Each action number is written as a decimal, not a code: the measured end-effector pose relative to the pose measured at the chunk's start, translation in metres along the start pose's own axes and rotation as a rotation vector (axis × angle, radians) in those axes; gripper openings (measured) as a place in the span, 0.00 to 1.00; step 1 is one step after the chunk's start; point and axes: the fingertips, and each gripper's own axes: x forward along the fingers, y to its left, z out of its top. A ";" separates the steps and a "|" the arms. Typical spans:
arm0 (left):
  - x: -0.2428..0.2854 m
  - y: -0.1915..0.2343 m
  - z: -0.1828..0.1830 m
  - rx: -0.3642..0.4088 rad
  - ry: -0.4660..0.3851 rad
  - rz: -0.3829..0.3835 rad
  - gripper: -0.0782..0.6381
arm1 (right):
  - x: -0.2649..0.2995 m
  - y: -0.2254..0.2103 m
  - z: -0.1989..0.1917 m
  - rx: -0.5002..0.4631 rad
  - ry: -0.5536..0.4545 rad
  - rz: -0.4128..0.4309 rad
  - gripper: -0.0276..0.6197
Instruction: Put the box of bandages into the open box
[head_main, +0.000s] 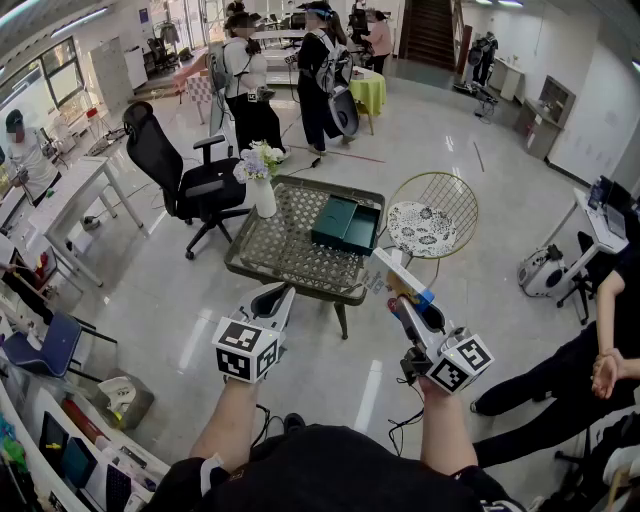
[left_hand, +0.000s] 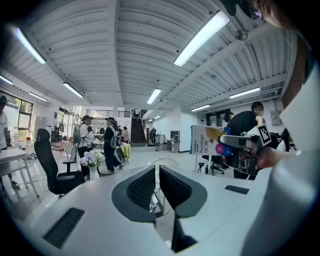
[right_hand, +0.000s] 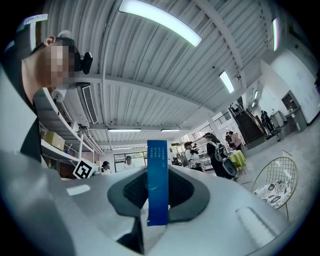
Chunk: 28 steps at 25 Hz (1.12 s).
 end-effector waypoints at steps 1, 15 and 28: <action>-0.001 0.001 0.000 -0.001 -0.004 0.002 0.15 | 0.000 0.001 -0.001 -0.002 -0.002 0.002 0.17; -0.001 -0.026 0.001 0.007 -0.020 -0.025 0.15 | -0.028 0.004 0.003 -0.027 -0.003 -0.022 0.17; -0.001 -0.046 -0.017 -0.004 0.006 -0.015 0.15 | -0.040 -0.013 -0.023 0.076 0.041 -0.011 0.17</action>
